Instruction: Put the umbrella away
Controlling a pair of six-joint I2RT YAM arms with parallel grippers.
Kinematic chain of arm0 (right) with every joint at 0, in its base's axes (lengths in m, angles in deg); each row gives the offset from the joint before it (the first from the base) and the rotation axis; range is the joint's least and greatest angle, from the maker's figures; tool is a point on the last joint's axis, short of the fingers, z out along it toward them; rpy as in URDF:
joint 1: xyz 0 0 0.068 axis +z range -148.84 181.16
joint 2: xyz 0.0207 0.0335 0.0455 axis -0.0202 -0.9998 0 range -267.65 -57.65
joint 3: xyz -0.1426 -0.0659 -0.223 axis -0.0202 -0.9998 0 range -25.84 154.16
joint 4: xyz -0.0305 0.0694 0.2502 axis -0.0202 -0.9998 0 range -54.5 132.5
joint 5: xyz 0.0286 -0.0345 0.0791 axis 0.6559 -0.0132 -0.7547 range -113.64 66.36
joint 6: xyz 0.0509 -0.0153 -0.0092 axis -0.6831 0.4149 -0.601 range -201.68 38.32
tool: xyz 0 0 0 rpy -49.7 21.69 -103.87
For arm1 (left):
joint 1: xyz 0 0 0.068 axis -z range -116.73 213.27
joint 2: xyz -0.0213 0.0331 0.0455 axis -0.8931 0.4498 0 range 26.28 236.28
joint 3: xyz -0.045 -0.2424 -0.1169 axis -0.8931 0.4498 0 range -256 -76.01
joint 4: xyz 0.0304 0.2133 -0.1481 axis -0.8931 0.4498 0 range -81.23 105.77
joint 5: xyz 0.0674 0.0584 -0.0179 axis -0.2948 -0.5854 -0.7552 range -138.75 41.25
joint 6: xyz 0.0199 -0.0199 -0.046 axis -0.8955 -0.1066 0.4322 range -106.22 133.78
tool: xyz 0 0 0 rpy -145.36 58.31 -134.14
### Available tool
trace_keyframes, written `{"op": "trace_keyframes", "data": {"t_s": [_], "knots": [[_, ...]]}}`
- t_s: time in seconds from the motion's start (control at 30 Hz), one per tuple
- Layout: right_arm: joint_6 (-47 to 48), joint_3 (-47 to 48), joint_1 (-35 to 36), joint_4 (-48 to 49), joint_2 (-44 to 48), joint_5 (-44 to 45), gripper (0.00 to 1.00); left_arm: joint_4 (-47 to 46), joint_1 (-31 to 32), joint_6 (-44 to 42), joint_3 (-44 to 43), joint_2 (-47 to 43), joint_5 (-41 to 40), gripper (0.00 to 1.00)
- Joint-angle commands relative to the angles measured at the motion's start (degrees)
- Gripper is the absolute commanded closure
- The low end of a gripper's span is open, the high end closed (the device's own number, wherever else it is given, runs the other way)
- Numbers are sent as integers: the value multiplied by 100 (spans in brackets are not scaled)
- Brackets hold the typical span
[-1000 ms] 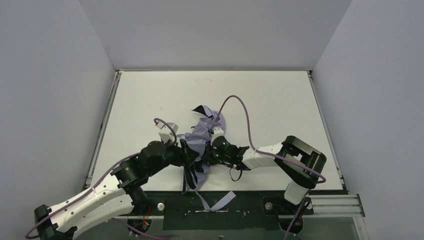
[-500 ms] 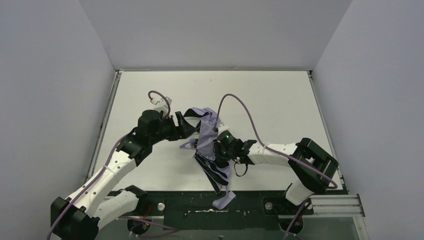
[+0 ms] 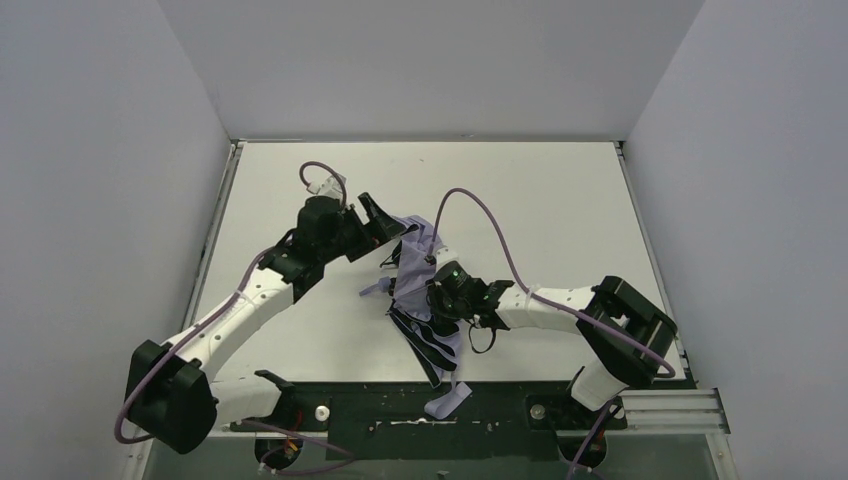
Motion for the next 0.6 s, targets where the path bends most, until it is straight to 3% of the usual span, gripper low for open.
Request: {"op": "trace_keyframes", "data": {"t_s": [0.0,0.2,0.33,0.57], "knots": [[-10,-227,-44,-474,-154,32,78,-456,59,200,-394,424,31,18],[-31,-231,-33,-445,-178,32,80,-382,60,-102,-781,1224,202,19],[-70,-308,-24,-445,-117,48,81,-225,75,-432,-1259,1794,407,25],[-149,-415,-21,-428,-22,103,82,1033,187,-1370,-2390,2549,597,39]]}}
